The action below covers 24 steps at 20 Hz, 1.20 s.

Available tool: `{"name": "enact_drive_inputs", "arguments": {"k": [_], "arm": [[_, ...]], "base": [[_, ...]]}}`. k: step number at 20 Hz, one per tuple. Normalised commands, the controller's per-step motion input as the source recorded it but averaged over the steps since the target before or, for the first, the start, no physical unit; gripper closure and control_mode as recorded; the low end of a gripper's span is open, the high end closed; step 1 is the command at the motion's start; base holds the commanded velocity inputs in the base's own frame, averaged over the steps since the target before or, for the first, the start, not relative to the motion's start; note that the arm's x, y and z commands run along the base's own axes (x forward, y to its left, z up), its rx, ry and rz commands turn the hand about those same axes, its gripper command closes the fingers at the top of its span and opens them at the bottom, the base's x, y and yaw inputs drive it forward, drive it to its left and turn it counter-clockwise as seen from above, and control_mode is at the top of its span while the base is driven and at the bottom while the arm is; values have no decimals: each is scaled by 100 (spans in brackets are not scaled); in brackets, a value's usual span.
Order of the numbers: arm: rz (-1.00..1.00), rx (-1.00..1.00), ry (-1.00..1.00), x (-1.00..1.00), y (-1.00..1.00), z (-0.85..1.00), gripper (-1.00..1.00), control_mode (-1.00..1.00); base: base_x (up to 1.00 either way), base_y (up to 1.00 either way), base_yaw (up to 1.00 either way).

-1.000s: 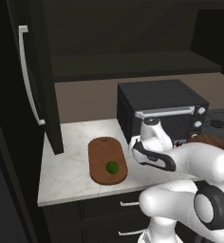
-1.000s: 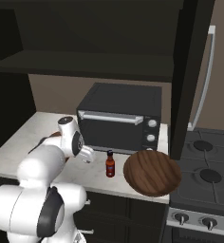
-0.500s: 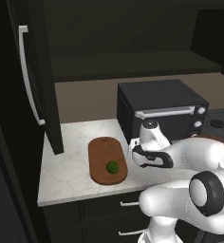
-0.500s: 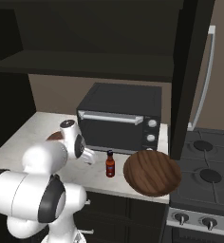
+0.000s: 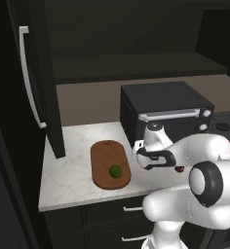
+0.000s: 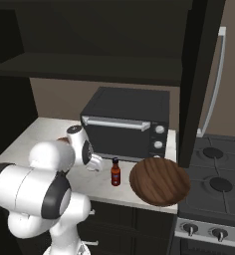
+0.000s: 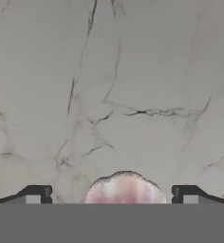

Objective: Open the cabinet. Place the bowl and condiment on the counter. Then place the lime and garlic on the cutting board.

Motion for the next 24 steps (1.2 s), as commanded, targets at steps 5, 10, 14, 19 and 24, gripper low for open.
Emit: {"name": "enact_drive_inputs", "arguments": {"k": [5, 10, 14, 19, 24], "arm": [[0, 0, 0, 12, 0, -10, -100, -100], [0, 0, 0, 8, 0, -15, -100, -100], [0, 0, -1, 0, 0, -10, -100, -100], [0, 0, -3, 2, 0, -5, 100, -100], [0, 0, -3, 0, 0, -6, 100, -100]], "base": [[0, 0, 0], [0, 0, 0], [0, 0, 0], [0, 0, 0], [0, 0, 0]]}}
